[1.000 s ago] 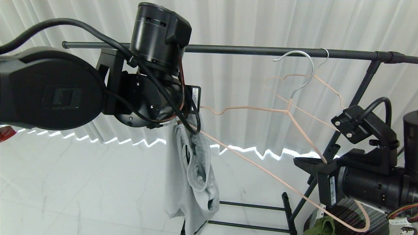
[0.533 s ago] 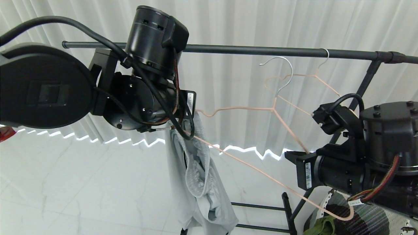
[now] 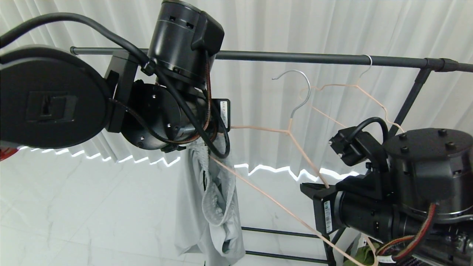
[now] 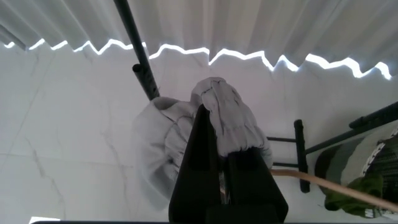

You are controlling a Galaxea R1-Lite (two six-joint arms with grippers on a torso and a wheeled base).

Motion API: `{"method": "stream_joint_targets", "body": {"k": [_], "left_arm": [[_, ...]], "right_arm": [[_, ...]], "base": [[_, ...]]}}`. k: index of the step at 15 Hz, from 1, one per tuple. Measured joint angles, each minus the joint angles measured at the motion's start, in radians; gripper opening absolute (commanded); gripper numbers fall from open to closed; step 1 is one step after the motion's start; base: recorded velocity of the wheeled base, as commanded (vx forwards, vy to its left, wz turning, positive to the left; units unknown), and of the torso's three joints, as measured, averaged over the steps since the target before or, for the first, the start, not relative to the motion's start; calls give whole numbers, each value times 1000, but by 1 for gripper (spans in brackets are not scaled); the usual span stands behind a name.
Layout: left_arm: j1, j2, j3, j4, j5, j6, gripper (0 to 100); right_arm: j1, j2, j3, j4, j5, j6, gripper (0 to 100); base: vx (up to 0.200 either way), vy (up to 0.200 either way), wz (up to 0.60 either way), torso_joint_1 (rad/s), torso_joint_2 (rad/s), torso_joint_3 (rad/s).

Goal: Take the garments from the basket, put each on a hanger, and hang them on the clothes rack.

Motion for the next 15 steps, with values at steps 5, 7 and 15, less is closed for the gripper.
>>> {"method": "stream_joint_targets", "body": {"k": [5, 7, 15], "left_arm": [[-7, -4, -13, 0, 0, -19, 0], [-16, -9, -20, 0, 0, -23, 0], [-94, -66, 11, 2, -2, -30, 0]], "right_arm": [[128, 56, 1, -14, 0, 97, 0], [143, 92, -9, -16, -1, 128, 0], [135, 155, -71, -52, -79, 231, 0]], "base": [[0, 0, 0, 0, 0, 0], [0, 0, 0, 0, 0, 0], [0, 0, 0, 0, 0, 0]]}}
